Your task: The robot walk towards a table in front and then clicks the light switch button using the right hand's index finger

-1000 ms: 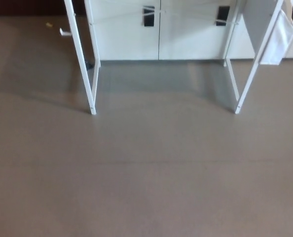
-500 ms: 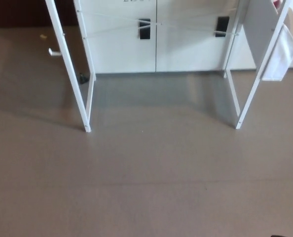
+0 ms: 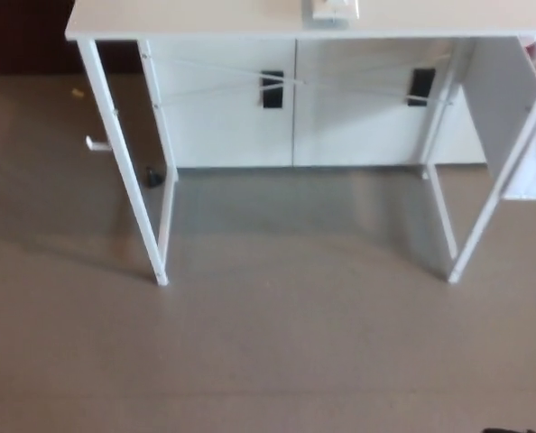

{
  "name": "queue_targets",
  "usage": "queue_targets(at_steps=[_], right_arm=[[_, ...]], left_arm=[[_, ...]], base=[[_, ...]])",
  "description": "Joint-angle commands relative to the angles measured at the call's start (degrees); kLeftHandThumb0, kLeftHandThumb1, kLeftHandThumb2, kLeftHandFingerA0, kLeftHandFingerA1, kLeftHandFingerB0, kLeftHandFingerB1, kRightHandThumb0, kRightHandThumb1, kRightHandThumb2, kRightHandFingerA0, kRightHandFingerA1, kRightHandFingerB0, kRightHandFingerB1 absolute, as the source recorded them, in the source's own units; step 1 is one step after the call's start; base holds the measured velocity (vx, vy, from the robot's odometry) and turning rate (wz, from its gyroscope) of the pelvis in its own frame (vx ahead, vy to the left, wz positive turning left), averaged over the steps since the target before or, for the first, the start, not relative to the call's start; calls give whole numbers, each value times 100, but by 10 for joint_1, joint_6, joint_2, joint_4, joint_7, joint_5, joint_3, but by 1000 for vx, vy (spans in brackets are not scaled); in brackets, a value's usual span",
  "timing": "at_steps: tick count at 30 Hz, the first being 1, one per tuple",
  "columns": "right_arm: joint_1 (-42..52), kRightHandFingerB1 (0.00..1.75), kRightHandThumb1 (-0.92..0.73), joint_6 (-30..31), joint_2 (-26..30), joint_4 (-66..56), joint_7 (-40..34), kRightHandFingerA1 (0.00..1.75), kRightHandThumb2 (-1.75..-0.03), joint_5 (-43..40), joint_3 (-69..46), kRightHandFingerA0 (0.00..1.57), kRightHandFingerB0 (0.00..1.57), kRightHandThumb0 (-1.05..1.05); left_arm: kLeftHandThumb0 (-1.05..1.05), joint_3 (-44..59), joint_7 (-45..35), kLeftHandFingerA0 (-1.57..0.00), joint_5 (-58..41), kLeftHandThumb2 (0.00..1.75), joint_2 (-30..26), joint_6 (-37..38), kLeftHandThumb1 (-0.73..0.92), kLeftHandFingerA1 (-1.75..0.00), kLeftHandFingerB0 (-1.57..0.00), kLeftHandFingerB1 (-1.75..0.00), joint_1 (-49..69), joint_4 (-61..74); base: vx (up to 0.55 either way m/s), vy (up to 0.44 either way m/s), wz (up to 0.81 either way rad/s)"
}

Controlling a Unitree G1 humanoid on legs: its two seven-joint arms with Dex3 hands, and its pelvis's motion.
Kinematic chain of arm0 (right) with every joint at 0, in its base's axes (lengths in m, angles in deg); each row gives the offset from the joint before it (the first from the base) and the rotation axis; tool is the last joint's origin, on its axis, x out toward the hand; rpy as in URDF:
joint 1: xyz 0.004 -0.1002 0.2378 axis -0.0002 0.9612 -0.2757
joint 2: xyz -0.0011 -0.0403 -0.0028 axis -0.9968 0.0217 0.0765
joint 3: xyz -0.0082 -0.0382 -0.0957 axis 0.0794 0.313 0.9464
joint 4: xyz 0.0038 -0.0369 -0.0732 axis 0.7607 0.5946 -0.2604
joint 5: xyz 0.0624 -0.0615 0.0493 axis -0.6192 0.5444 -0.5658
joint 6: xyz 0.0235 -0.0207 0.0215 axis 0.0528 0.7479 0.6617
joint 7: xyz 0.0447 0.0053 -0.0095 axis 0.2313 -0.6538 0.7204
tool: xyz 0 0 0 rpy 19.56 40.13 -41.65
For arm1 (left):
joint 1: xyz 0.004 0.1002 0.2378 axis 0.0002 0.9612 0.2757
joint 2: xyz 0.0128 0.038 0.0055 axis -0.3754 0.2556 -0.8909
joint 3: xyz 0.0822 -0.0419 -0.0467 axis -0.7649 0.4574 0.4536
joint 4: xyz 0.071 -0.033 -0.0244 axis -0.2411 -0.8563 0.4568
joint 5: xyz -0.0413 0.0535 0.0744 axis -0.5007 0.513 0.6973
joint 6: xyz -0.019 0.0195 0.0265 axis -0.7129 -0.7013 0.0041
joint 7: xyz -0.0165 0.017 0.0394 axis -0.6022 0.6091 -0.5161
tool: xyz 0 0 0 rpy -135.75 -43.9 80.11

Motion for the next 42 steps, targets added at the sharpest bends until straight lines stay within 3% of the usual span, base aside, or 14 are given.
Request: queue_targets(at_steps=[1, 9, 11, 12, 13, 15, 16, 20, 23, 24, 30, 35, 36, 42], right_arm=[[0, 53, -68, -15, 9, 13, 2, 74, -65, -1, -3, 55, 25, -16], [5, 52, -70, -23, 6, 29, 2, 71, -65, 1, 5, 54, 25, -15], [5, 52, -67, -21, 6, 24, 3, 76, -73, -3, 5, 59, 21, -15], [4, 51, -70, -15, 7, 19, 5, 72, -63, -4, 4, 53, 24, -16], [2, 52, -67, -13, 8, 19, 6, 76, -72, -5, 3, 58, 21, -15], [0, 52, -67, -14, 8, 22, 7, 76, -72, -7, 2, 58, 21, -14], [2, 51, -72, -5, 8, 15, 2, 73, -62, -1, 4, 54, 26, -11], [0, 53, -65, -22, 6, 32, 9, 80, -74, -9, 2, 59, 19, -10], [4, 52, -68, -19, 8, 23, 8, 78, -72, -5, 4, 59, 20, -11], [8, 51, -71, -21, 8, 22, 6, 75, -63, -4, 3, 54, 24, -10], [11, 52, -70, -6, 8, 9, 0, 73, -62, 0, 2, 53, 26, -10], [23, 51, -71, -9, 10, 6, 3, 75, -63, 1, 5, 55, 25, -12], [24, 52, -68, -10, 10, 6, 2, 77, -72, 3, 6, 59, 21, -11], [31, 53, -69, -17, 11, 10, 2, 74, -65, 2, 6, 54, 25, -11]], left_arm=[[-15, 1, 5, -48, 6, 58, -6, 0, 63, -43, -43, -41, 0, -10], [-16, 6, 0, -48, 7, 58, -15, 11, 63, -44, -42, -40, 16, -15], [-16, 4, 2, -48, 10, 58, -15, 15, 63, -44, -42, -40, 15, -15], [-17, 2, 1, -48, 13, 58, -17, 22, 63, -44, -42, -40, 12, -18], [-17, 1, 1, -48, 14, 58, -17, 24, 63, -44, -42, -40, 9, -21], [-17, 1, -3, -47, 10, 58, -18, 26, 63, -44, -42, -40, 8, -25], [-17, 2, -4, -48, 5, 58, -18, 19, 63, -44, -42, -40, 6, -25], [-17, 1, -4, -48, 4, 58, -18, 20, 63, -44, -42, -40, 10, -24], [-17, 2, -1, -49, 3, 58, -17, 10, 63, -43, -43, -40, 11, -19], [-17, 0, 1, -49, 7, 58, -17, 14, 62, -43, -43, -40, 12, -21], [-17, -12, 4, -48, 23, 58, -23, 35, 63, -44, -42, -41, 12, -24], [-17, -18, 7, -47, 18, 58, -12, 30, 61, -43, -42, -40, 25, -17], [-16, -21, 5, -46, 11, 58, -3, 22, 61, -43, -40, -39, 33, -3], [-17, -36, -5, -41, 4, 58, 20, 9, 63, -41, -40, -39, 60, 31]], base=[[258, -34, 39], [285, 40, -9], [378, 171, -21], [435, 217, -21], [470, 201, -3], [368, 305, -60], [363, 300, -33], [349, 124, -1], [304, 16, 16], [239, -63, 24], [412, -133, 40], [335, -148, 7], [183, -54, -10], [157, 63, -14]])
